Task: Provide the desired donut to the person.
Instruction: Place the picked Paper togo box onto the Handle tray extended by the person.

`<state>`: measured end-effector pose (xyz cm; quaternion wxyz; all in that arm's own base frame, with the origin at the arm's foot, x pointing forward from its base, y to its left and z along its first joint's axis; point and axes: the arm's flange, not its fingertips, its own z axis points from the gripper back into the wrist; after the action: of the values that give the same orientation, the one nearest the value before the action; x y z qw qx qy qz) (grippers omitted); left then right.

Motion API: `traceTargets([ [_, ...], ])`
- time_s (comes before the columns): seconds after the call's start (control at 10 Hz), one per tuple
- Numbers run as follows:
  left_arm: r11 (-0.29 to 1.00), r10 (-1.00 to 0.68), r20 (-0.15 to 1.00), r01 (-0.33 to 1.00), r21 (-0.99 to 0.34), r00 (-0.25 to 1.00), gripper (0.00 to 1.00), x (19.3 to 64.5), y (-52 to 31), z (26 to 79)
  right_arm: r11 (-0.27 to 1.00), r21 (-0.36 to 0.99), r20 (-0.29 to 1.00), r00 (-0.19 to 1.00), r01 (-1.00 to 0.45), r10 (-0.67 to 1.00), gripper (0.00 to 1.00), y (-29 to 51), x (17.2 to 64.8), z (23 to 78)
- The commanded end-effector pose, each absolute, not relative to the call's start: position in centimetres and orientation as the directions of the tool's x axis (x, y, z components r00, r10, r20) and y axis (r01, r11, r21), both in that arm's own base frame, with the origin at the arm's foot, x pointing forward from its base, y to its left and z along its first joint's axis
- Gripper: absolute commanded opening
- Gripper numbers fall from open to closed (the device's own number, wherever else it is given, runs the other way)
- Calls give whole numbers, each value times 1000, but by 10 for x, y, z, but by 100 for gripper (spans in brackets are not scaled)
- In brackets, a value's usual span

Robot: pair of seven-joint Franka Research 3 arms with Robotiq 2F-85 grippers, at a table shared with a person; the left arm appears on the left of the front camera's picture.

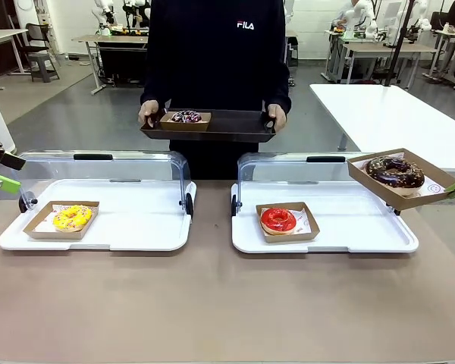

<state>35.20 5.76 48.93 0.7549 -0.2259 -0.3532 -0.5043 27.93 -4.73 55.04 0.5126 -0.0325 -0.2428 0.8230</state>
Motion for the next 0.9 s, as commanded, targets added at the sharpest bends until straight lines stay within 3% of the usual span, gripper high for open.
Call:
traceTargets([
  [0.0,394,-600,761,919,13,247,100,352,58,488,-365,-422,188,-475,-830,860,0,-50,276,544],
  [0.8,394,-600,761,919,13,247,100,352,58,488,-365,-422,188,-475,-830,860,0,-50,276,544],
])
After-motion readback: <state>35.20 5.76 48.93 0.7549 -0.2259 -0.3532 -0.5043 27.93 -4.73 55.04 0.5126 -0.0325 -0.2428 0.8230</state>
